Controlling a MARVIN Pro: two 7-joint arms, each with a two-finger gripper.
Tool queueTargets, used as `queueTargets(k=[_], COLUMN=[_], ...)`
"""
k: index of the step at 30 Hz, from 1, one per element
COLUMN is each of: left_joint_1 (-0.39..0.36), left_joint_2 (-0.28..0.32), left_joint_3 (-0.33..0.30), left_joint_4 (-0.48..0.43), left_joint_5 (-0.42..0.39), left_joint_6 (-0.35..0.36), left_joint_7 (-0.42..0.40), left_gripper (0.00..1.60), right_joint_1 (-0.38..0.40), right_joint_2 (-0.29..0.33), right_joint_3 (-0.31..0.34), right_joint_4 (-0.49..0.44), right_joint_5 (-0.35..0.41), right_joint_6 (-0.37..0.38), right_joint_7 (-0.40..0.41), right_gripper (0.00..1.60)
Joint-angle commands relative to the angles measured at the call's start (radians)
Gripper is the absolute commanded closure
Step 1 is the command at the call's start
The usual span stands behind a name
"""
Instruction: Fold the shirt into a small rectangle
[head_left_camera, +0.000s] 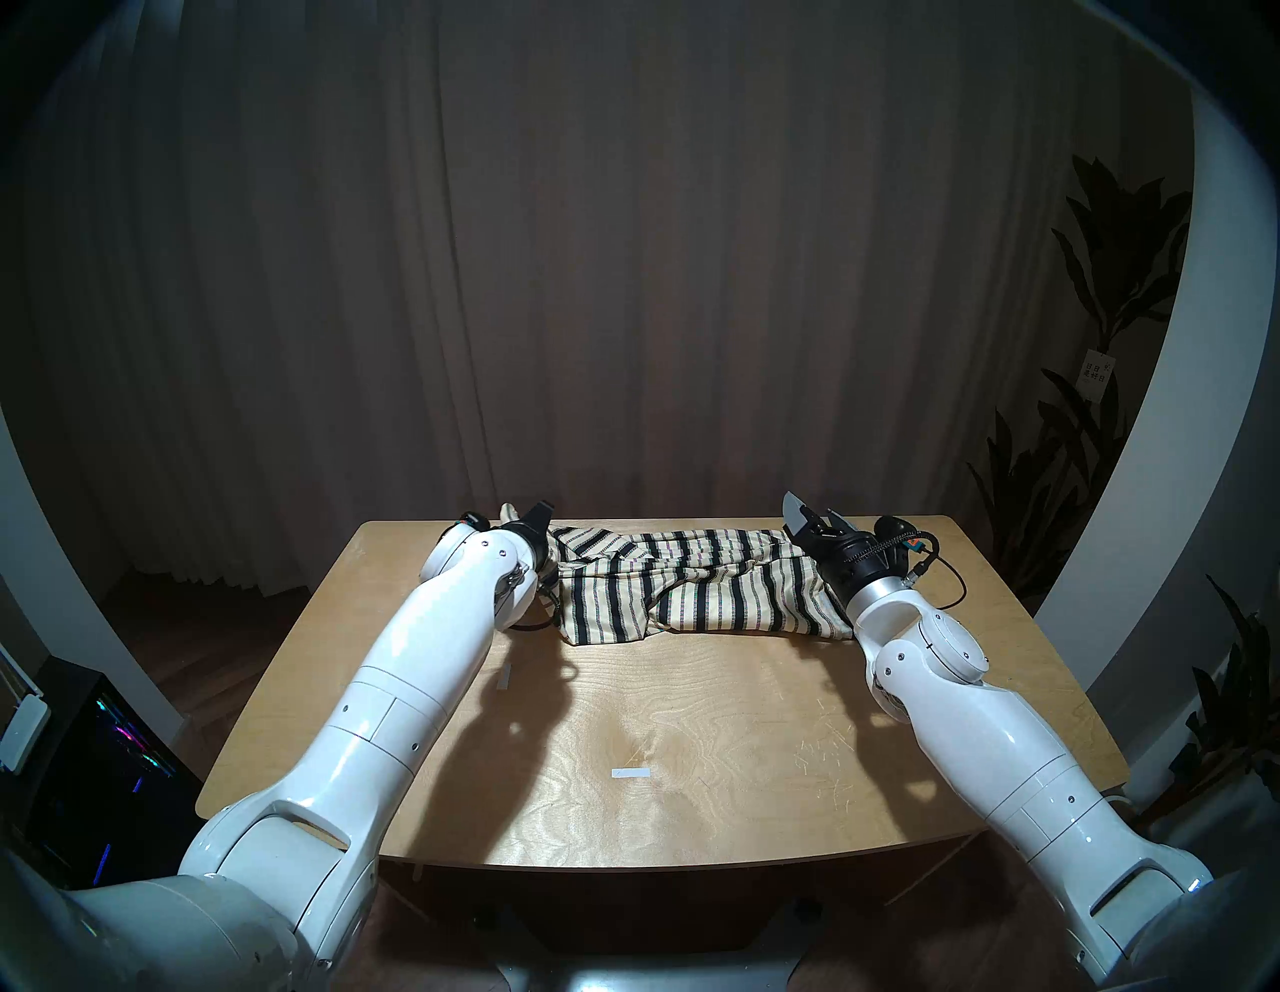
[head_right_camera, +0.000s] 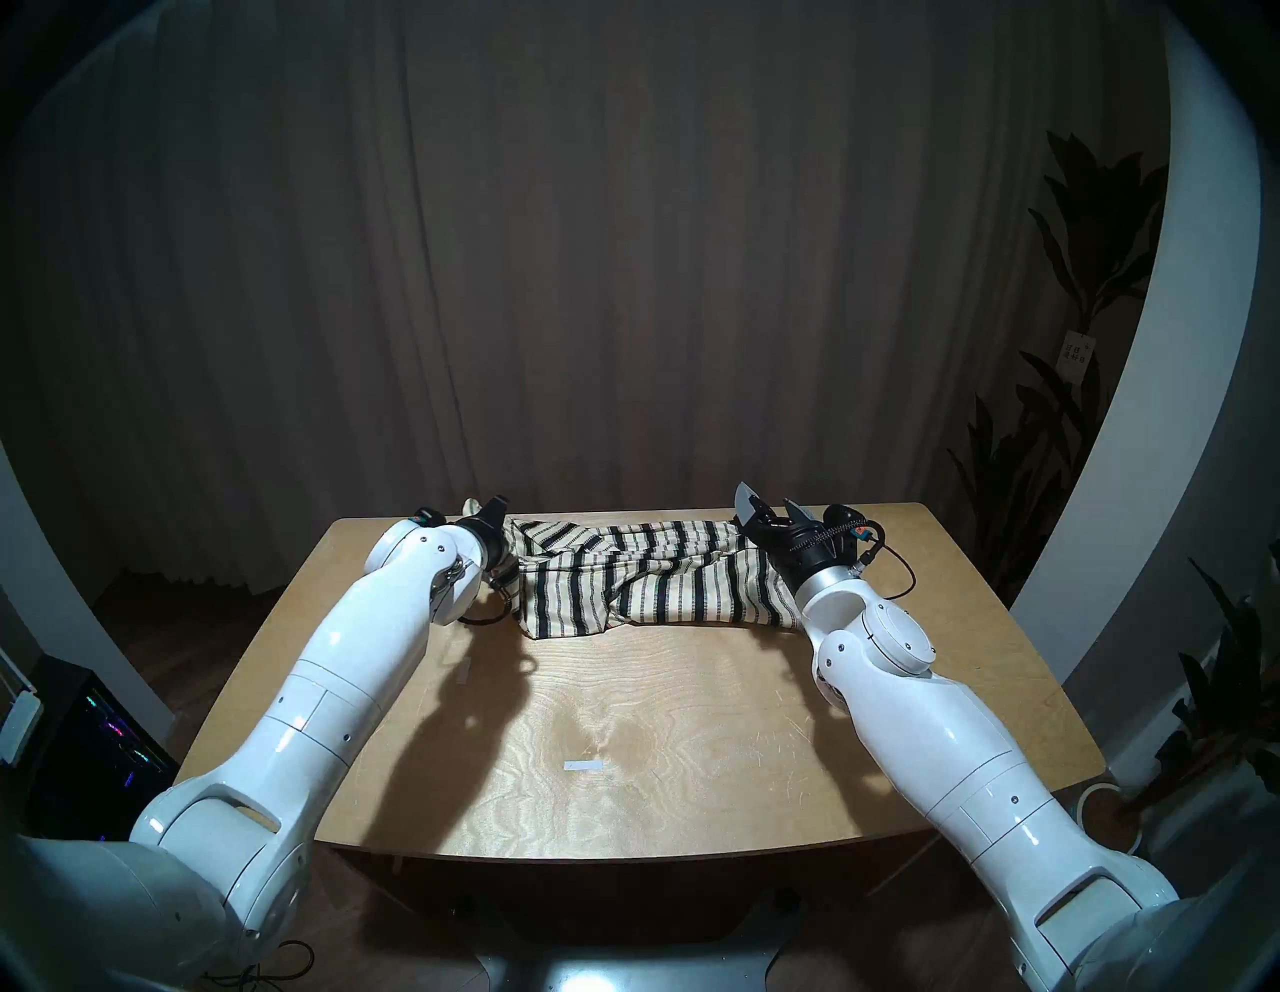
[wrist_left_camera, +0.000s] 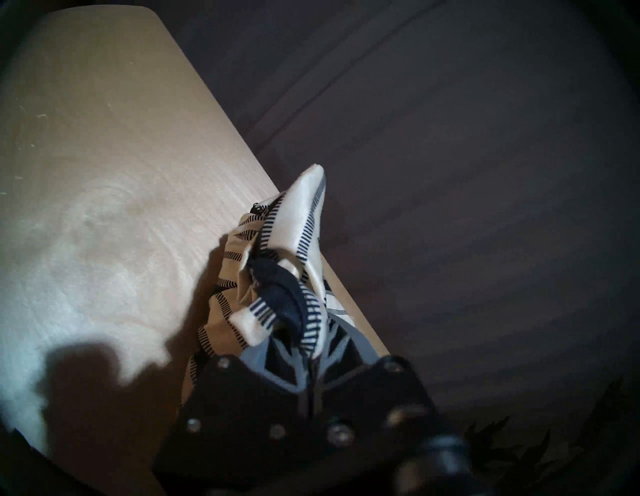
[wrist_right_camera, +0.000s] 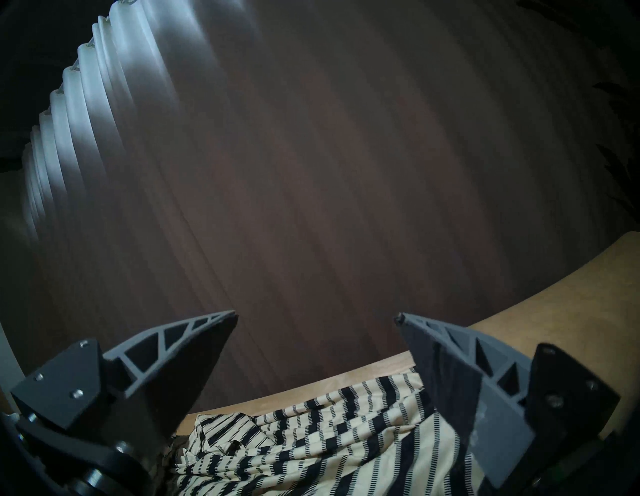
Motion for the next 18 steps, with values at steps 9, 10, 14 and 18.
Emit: queueTargets(k=[9,10,14,18], left_joint_1=[-0.163,-0.178,-0.208,-0.243], left_joint_2=[-0.175,-0.187,-0.233,-0.266], left_joint_3=[0.073,0.082,0.102,0.124], left_joint_4=[0.114,0.129,0.165,0.208], left_joint_5=[0.056,0.055,0.064,0.069], left_joint_6=[0.008,0.010,0.011,0.014], left_joint_7=[-0.012,-0.011,-0.012,-0.011], left_gripper=[1.60,1.60,1.60,1.60], right_joint_1=[-0.105,-0.113,-0.142,-0.162], right_joint_2=[0.036,0.038,0.046,0.051], right_joint_3=[0.069,0.073,0.087,0.099], right_joint_4=[-0.056,-0.058,-0.061,-0.071], right_joint_5=[0.045,0.048,0.059,0.067], right_joint_6=[-0.047,-0.050,-0.059,-0.069], right_joint_7=[-0.010,-0.011,-0.013,-0.015], right_gripper=[0.00,0.00,0.00,0.00])
